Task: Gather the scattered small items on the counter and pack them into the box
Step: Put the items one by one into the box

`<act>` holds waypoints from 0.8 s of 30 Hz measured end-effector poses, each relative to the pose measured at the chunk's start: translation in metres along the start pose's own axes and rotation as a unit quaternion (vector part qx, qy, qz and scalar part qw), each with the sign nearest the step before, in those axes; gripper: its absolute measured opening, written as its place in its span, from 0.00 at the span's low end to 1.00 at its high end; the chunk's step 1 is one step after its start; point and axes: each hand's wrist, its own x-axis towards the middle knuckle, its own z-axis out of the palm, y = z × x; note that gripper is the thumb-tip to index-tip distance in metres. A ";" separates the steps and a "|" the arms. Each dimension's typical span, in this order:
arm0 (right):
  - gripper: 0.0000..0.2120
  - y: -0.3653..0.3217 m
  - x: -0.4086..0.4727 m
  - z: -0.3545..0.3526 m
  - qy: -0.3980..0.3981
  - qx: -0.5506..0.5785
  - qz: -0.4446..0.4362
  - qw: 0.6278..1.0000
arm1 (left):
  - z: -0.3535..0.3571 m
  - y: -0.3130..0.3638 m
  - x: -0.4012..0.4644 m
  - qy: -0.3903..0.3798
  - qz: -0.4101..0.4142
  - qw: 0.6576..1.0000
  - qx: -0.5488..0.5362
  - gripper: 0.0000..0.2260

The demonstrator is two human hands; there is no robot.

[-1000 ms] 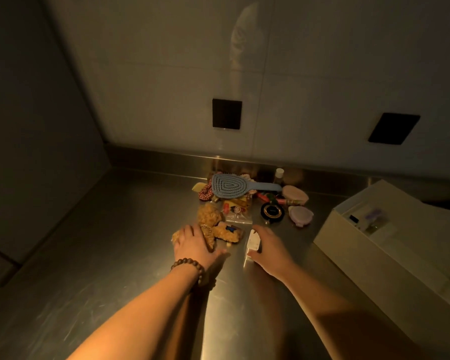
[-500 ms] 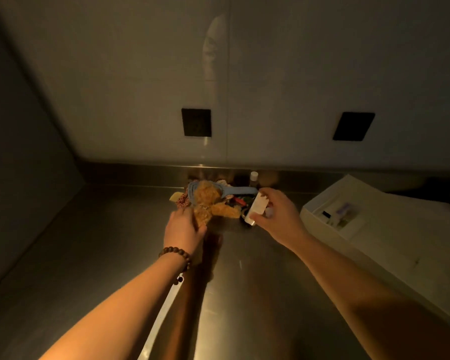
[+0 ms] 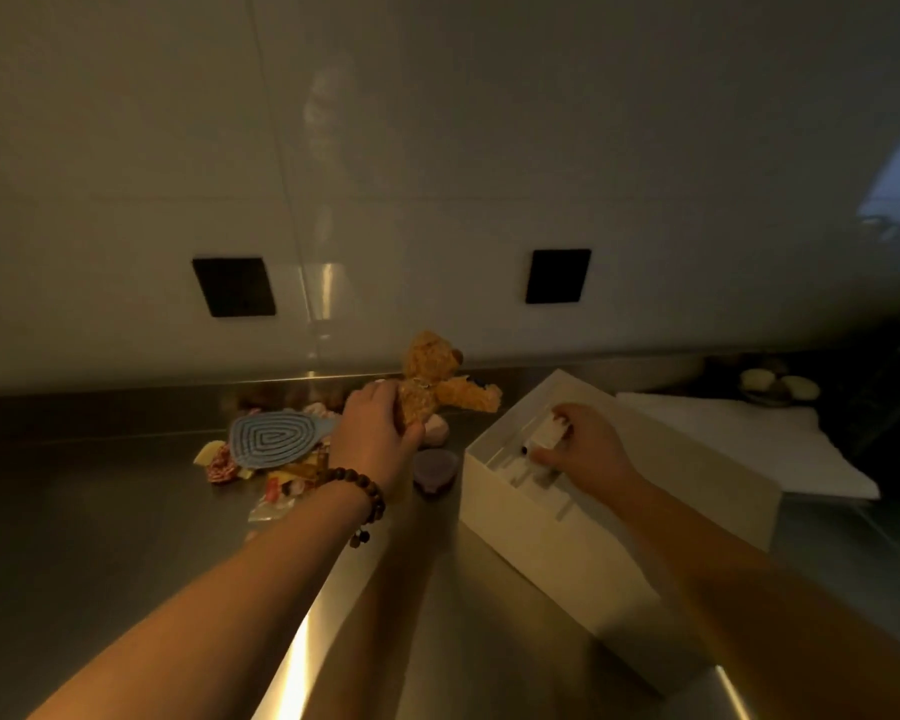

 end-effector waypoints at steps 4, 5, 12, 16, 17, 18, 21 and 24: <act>0.31 0.018 0.013 0.023 -0.057 -0.028 0.010 0.998 | 0.012 0.005 0.008 -0.007 0.002 1.000 -0.003 0.15; 0.30 0.021 0.016 0.029 -0.068 -0.045 0.015 0.997 | 0.014 0.005 0.010 -0.009 0.001 1.000 -0.004 0.16; 0.34 0.035 0.022 0.056 -0.108 -0.138 0.027 0.984 | 0.013 0.000 0.017 -0.022 0.009 1.000 -0.002 0.20; 0.37 0.027 0.016 0.048 -0.125 -0.151 0.043 0.980 | 0.018 0.006 0.014 -0.028 0.010 0.999 -0.024 0.19; 0.38 0.021 0.016 0.043 -0.119 -0.153 0.043 0.980 | 0.018 0.008 0.014 -0.027 0.017 0.999 -0.031 0.19; 0.36 0.013 0.015 0.036 -0.097 -0.140 0.037 0.985 | 0.019 0.011 0.014 -0.025 0.025 0.999 -0.036 0.19; 0.22 -0.019 0.017 0.000 0.032 0.076 0.050 0.995 | 0.017 0.024 0.017 -0.019 0.051 0.998 -0.043 0.17; 0.18 -0.051 0.016 -0.051 0.015 0.357 0.109 0.928 | 0.018 0.049 0.024 -0.012 0.080 0.996 -0.044 0.14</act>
